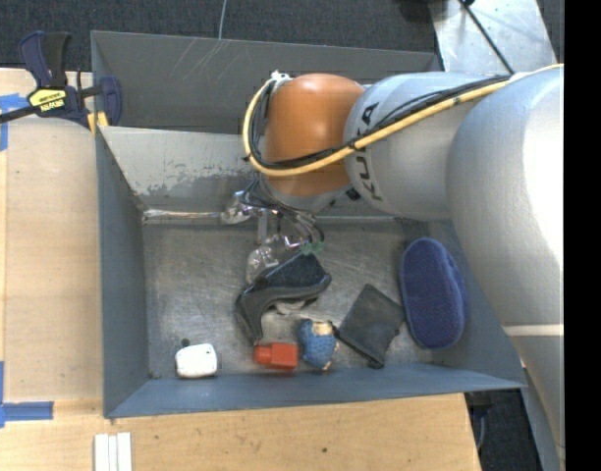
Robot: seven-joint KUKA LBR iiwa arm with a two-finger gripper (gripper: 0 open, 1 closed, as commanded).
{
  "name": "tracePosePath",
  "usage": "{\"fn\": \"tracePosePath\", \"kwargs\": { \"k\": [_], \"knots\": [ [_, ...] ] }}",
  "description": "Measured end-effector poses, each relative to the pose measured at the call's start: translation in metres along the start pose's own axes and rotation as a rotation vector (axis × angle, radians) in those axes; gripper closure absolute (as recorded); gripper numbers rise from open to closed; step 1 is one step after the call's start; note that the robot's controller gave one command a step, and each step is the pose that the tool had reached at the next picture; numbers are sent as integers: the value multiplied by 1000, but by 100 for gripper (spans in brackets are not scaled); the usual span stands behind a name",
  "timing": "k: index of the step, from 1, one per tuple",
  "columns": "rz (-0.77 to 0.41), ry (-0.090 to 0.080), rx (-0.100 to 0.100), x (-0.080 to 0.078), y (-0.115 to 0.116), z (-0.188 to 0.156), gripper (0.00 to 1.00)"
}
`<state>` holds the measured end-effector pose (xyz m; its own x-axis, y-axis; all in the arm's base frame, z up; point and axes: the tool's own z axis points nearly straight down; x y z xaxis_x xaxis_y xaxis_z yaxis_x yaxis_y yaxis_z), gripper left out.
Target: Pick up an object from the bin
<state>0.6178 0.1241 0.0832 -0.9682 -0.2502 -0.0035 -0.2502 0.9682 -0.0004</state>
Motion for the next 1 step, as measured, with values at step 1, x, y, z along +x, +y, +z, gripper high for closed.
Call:
{"fn": "tracePosePath", "kwargs": {
  "k": [1],
  "knots": [
    [-92,3,1,91,-37,-25,0]
  ]
}}
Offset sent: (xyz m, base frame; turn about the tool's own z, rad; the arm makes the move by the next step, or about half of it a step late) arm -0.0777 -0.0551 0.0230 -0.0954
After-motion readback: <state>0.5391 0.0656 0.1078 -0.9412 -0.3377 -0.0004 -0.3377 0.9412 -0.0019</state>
